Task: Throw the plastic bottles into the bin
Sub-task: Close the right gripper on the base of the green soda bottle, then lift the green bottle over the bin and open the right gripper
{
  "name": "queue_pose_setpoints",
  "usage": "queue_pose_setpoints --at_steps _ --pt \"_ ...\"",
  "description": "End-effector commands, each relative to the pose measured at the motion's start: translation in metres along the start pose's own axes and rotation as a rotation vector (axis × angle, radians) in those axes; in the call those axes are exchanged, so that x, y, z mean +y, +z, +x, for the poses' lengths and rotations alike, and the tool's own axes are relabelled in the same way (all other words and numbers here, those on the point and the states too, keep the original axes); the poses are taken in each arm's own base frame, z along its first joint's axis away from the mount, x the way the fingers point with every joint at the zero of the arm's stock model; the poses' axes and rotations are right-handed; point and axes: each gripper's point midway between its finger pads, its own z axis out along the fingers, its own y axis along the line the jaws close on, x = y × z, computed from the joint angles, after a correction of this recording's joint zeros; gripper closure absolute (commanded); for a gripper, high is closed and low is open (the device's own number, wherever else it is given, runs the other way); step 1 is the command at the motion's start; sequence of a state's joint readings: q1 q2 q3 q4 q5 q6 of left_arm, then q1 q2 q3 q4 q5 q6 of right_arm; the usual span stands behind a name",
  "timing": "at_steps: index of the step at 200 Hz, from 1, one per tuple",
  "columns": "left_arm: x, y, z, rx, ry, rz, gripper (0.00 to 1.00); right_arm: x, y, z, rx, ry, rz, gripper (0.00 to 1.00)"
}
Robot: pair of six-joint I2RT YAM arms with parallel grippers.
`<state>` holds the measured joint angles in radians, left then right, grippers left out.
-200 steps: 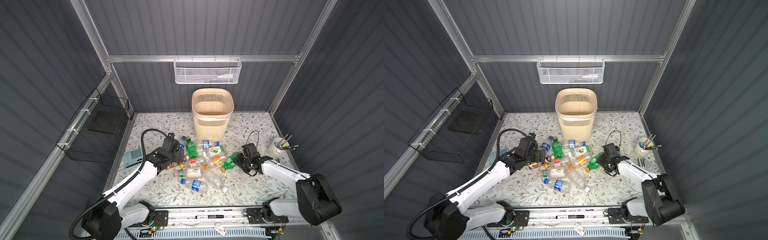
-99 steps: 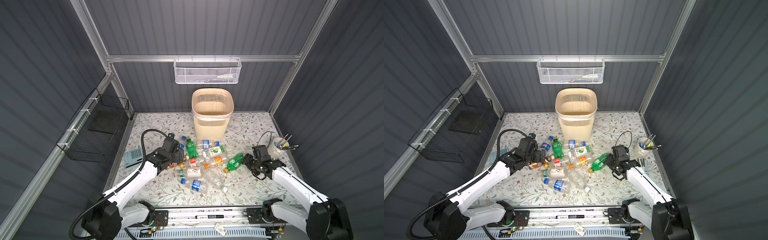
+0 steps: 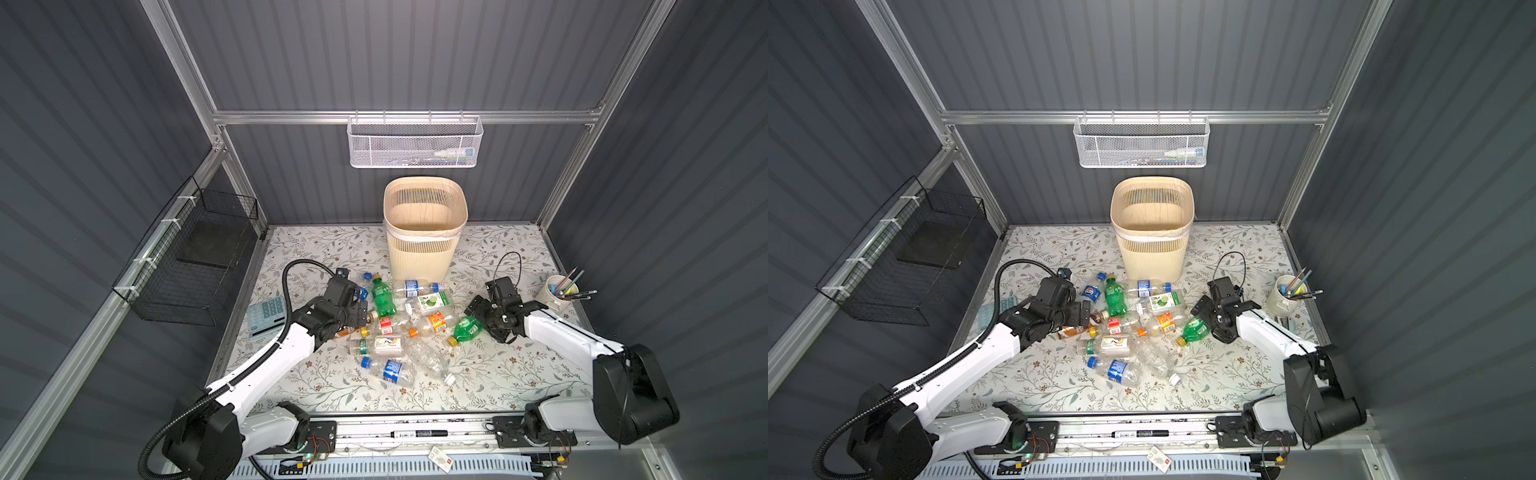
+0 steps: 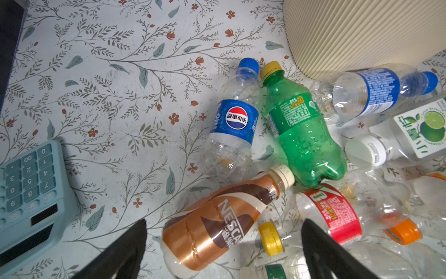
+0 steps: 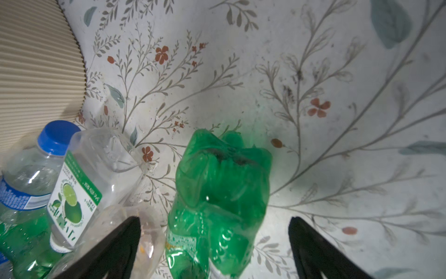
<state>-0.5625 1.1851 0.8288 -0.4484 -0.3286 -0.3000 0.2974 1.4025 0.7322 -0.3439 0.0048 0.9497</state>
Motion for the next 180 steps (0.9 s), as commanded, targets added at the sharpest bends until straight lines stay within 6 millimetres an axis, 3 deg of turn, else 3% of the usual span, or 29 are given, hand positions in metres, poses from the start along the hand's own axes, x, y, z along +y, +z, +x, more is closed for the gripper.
queue_pose_setpoints --at_steps 1,32,58,84,109,131,151,180 --pt "0.004 -0.003 0.004 0.000 -0.009 -0.017 0.00 -0.006 0.011 -0.001 0.003 -0.015 0.056 0.05" --pt "0.007 -0.005 0.005 0.001 -0.006 -0.029 0.00 -0.015 0.021 0.008 0.042 -0.039 0.084 0.19" --pt "0.008 -0.005 0.006 0.002 -0.006 -0.034 0.00 -0.021 0.017 0.009 0.032 -0.054 0.087 0.36" --pt "0.009 -0.003 0.007 0.004 -0.012 -0.040 0.00 -0.017 0.000 -0.002 -0.023 -0.067 0.055 0.49" --pt "0.012 -0.004 0.007 -0.009 -0.030 -0.051 0.00 -0.010 -0.031 -0.019 -0.103 -0.087 0.010 0.54" --pt "0.014 -0.006 0.006 -0.026 -0.050 -0.055 0.00 0.000 -0.080 -0.049 -0.246 -0.109 -0.040 0.54" --pt "0.017 -0.007 0.007 -0.035 -0.068 -0.070 0.00 0.014 -0.153 -0.086 -0.444 -0.112 -0.122 0.54" --pt "0.018 -0.006 0.010 -0.040 -0.084 -0.070 0.00 0.031 -0.274 -0.133 -0.769 -0.086 -0.239 0.54"
